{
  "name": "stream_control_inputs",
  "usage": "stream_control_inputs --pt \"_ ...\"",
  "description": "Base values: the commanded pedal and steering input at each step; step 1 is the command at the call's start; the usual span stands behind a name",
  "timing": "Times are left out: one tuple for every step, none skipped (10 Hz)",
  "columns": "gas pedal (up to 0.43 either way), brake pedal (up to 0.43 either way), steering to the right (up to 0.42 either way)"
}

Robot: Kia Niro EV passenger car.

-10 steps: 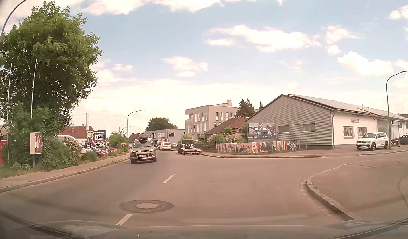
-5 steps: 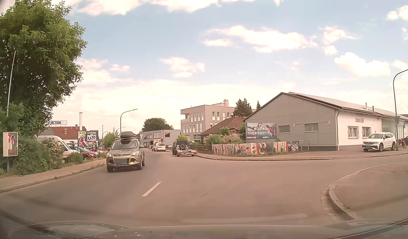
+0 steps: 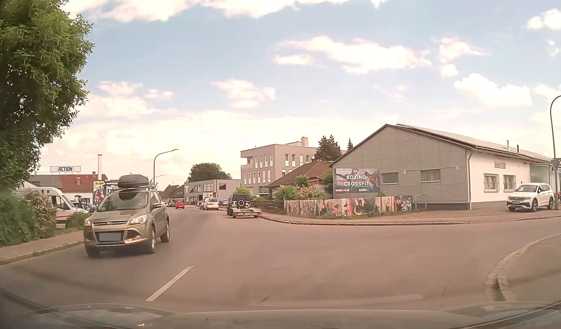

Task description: Follow the waypoints while adhering to traffic rules and regulations

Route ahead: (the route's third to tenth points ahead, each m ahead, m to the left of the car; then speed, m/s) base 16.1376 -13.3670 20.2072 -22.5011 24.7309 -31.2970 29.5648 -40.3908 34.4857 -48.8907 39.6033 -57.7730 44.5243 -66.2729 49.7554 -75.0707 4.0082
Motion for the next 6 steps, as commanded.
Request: stream_control_inputs --pt "0.039 0.018 0.075" --pt "0.028 0.018 0.097" --pt "0.028 0.024 0.126" --pt "0.028 0.018 0.151" --pt "0.028 0.018 0.173" --pt "0.028 0.018 0.199"
